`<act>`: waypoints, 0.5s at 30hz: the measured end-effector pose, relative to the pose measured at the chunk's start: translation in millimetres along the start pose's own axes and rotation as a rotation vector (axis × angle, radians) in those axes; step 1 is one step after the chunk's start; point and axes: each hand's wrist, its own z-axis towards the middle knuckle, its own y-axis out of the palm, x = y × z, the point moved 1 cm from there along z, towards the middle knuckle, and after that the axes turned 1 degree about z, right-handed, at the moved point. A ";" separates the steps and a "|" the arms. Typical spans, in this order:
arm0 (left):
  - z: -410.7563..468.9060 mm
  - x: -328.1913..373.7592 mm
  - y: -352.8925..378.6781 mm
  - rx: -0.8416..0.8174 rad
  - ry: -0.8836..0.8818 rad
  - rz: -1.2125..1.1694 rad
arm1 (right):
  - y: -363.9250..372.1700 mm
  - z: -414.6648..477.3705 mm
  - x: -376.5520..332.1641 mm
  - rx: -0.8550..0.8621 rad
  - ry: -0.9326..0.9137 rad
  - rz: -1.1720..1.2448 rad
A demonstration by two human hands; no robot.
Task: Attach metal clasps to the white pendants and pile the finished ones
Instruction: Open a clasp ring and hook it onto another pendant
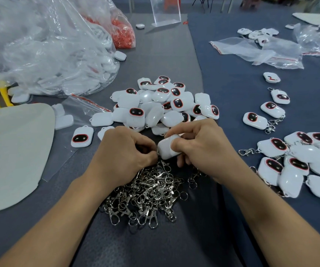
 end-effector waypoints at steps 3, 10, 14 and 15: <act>-0.3 1.3 -0.9 0.085 0.000 -0.126 | -1.9 4.6 1.0 0.005 0.095 0.237; 4.2 6.8 -4.2 0.025 -0.076 -0.492 | -4.1 5.2 -3.1 -0.051 0.219 0.628; 3.7 8.6 -6.1 -0.040 -0.115 -0.589 | -4.7 2.9 -5.0 -0.063 0.206 0.680; 3.3 8.6 -7.2 -0.060 -0.107 -0.565 | -4.5 2.3 -4.9 -0.059 0.204 0.689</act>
